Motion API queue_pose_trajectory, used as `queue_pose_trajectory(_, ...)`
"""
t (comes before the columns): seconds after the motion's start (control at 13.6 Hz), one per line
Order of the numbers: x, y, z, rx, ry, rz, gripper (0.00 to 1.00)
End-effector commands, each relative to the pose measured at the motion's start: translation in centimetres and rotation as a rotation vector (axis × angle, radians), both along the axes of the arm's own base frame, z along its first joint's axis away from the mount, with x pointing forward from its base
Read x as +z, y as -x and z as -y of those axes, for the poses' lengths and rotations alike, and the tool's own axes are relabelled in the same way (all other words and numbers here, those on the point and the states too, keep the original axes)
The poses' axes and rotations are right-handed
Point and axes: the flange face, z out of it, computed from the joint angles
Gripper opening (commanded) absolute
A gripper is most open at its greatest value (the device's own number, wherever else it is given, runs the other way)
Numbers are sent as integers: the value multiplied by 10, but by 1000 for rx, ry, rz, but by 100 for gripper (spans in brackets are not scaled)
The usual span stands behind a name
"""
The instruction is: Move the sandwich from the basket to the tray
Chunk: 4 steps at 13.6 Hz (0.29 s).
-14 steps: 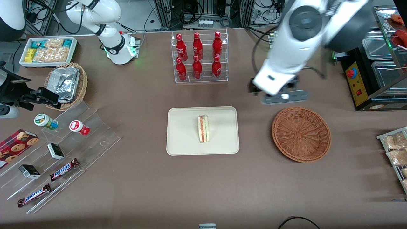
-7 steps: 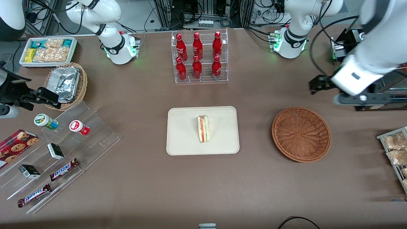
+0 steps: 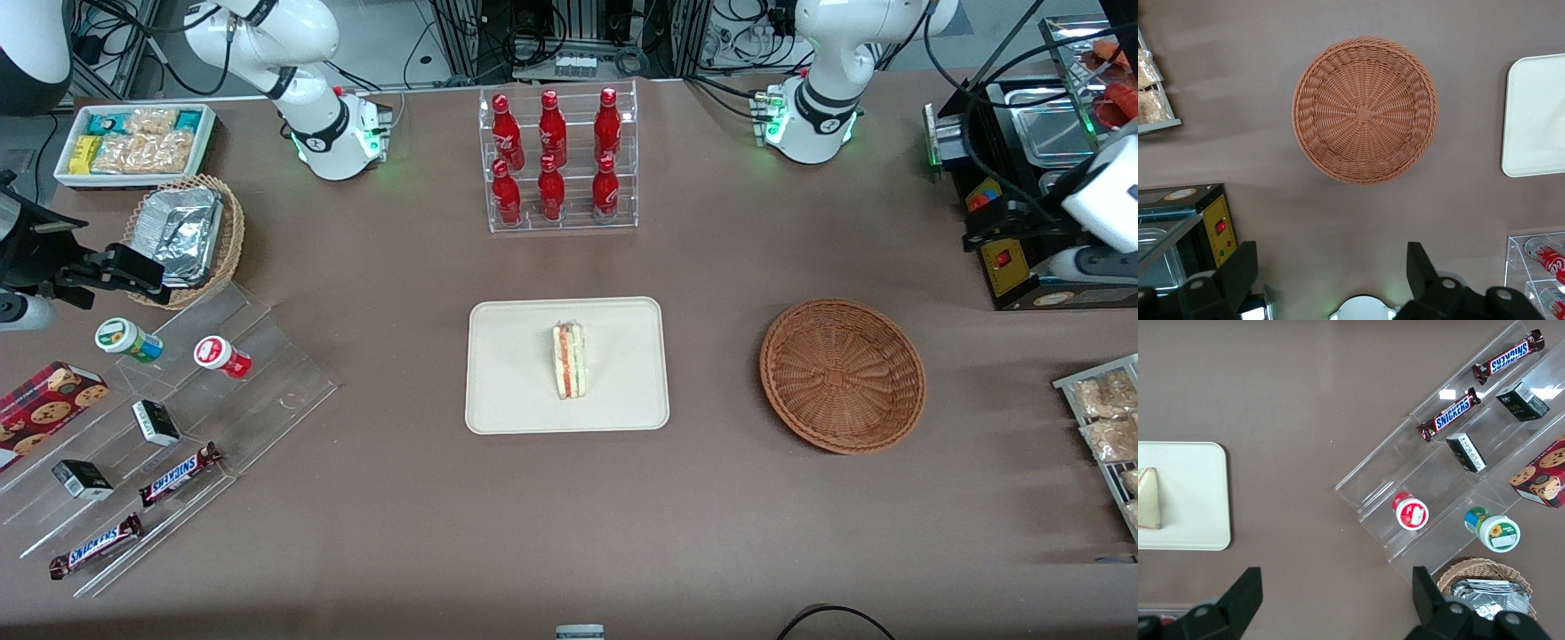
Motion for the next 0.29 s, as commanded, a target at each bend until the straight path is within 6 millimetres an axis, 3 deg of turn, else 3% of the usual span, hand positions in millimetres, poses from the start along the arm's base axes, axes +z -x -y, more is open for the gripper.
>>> queue_pose_trajectory(0.0,2,-1,13,-15,11,6,99)
queue_pose_trajectory(0.22,5,-6,21,-6,10,11,99)
